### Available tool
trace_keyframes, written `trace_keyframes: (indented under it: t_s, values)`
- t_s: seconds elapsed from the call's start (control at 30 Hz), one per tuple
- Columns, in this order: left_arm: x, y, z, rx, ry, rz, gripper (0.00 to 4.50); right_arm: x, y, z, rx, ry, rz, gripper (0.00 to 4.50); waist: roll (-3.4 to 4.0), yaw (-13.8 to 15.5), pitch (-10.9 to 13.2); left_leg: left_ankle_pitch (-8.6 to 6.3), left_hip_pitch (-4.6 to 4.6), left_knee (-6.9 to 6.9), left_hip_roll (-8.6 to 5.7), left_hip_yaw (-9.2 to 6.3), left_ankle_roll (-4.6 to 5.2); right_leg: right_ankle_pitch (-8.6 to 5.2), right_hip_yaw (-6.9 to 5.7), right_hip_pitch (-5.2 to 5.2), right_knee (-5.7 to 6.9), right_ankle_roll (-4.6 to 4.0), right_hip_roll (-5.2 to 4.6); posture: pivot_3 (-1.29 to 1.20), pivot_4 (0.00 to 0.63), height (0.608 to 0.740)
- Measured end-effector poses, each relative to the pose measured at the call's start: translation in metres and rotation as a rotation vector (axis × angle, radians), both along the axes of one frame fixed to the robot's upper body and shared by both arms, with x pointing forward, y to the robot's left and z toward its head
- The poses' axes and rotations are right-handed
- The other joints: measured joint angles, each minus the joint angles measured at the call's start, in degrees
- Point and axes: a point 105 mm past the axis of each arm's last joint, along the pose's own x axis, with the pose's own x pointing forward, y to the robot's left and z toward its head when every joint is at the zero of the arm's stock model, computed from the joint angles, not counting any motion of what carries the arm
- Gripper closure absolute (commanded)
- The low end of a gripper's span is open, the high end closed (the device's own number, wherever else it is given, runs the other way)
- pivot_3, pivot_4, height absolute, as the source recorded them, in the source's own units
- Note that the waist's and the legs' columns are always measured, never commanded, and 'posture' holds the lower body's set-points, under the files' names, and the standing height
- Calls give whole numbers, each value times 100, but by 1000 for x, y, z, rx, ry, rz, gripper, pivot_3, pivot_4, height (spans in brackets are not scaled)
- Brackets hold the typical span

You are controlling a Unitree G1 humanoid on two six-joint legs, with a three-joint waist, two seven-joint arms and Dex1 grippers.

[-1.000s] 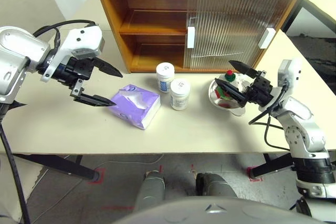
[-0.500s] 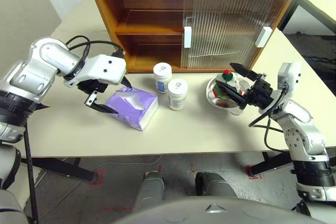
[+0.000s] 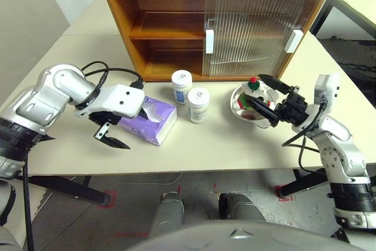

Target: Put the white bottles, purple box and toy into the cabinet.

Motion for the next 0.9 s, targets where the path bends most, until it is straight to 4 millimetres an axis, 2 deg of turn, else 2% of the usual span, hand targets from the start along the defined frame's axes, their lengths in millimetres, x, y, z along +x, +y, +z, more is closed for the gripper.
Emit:
trace_keyframes:
  t_s: [0.2, 0.4, 0.67, 0.77, 0.9]
  values:
    - [6, -3, -14, 2, -34, -28, 16, -3, 2, 3, -5, -13, 14, 0, 5, -17, -6, 1, 3, 1, 0, -3, 2, 3, 1, 0, 0, -5, 0, 95, 64, 740]
    - [13, 2, -27, 54, -114, -71, 16, -2, 2, 4, -4, -14, 8, 0, 6, -26, -7, 4, 5, 3, 0, -2, 6, 5, 0, 1, 0, -7, 6, 91, 63, 740]
    - [26, 9, -15, 84, -205, -80, 70, -2, 2, 4, 1, -13, 2, 0, 8, -34, -15, 5, 4, 5, -4, -1, 8, 6, -5, 5, 0, -8, 14, 91, 60, 740]
    - [26, 7, -17, 83, -207, -83, 662, -1, 2, 5, 4, -12, -3, 0, 9, -43, -19, 6, 5, 5, -5, 0, 9, 6, -5, 6, 0, -7, 14, 88, 58, 740]
    - [23, 3, -29, 60, -182, -77, 2095, -1, 3, 6, 5, -15, -5, 0, 11, -62, -25, 7, 6, 7, -5, 0, 11, 6, -7, 6, 0, -7, 16, 82, 57, 740]
